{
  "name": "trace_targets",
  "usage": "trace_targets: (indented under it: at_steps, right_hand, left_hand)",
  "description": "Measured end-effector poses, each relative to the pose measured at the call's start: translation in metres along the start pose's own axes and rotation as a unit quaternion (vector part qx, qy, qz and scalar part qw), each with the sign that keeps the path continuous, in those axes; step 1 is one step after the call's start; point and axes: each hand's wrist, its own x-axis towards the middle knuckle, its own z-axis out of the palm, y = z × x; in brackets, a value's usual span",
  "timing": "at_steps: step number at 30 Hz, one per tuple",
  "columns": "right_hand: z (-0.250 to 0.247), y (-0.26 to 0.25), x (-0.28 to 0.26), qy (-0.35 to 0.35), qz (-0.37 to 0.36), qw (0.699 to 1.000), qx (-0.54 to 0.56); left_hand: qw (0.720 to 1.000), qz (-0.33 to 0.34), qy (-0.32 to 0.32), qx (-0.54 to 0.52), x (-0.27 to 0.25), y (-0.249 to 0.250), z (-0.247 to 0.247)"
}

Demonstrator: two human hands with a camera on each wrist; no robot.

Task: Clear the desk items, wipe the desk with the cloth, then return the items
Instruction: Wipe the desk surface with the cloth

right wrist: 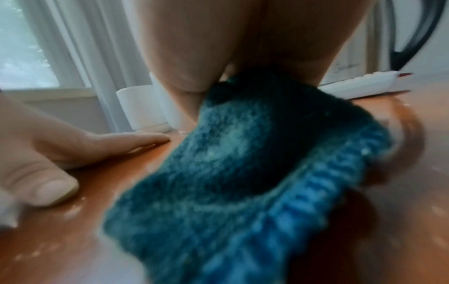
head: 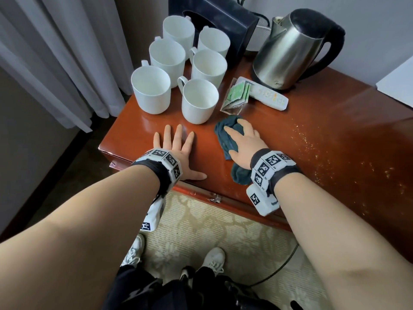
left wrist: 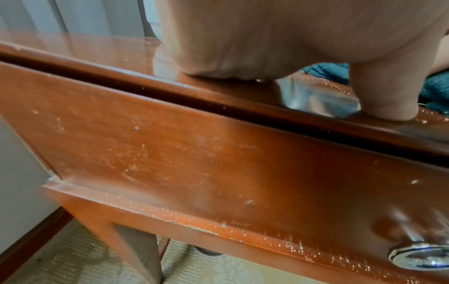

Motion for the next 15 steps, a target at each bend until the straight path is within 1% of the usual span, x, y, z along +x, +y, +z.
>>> trace_targets:
  at_steps: [2, 4, 6, 9, 11, 13, 15]
  right_hand:
    - [-0.002, -0.007, 0.006, 0.01, -0.007, 1.0, -0.027]
    - [-0.003, -0.015, 0.012, 0.032, 0.009, 0.998, -0.045]
    - [-0.003, -0.02, 0.018, 0.027, 0.033, 0.998, -0.053]
    - [-0.005, -0.023, 0.023, -0.008, 0.056, 0.998, -0.037]
    - [-0.008, -0.017, 0.015, -0.034, 0.067, 0.997, -0.018]
    - [-0.009, -0.007, -0.005, -0.055, 0.053, 0.997, -0.01]
    - [-0.009, 0.005, -0.029, -0.099, 0.02, 0.995, -0.012]
  left_hand:
    - [1.0, 0.001, -0.005, -0.001, 0.001, 0.0, 0.0]
    - [1.0, 0.001, -0.009, -0.001, 0.001, -0.001, -0.001]
    - [1.0, 0.003, -0.012, -0.002, 0.001, -0.001, -0.001]
    - [1.0, 0.002, -0.011, -0.002, 0.001, -0.001, 0.0]
    - [1.0, 0.003, -0.01, -0.002, 0.001, -0.001, 0.0]
    - [1.0, 0.002, -0.008, -0.002, 0.0, 0.0, -0.001]
    - [1.0, 0.002, -0.008, -0.001, 0.001, -0.001, -0.001]
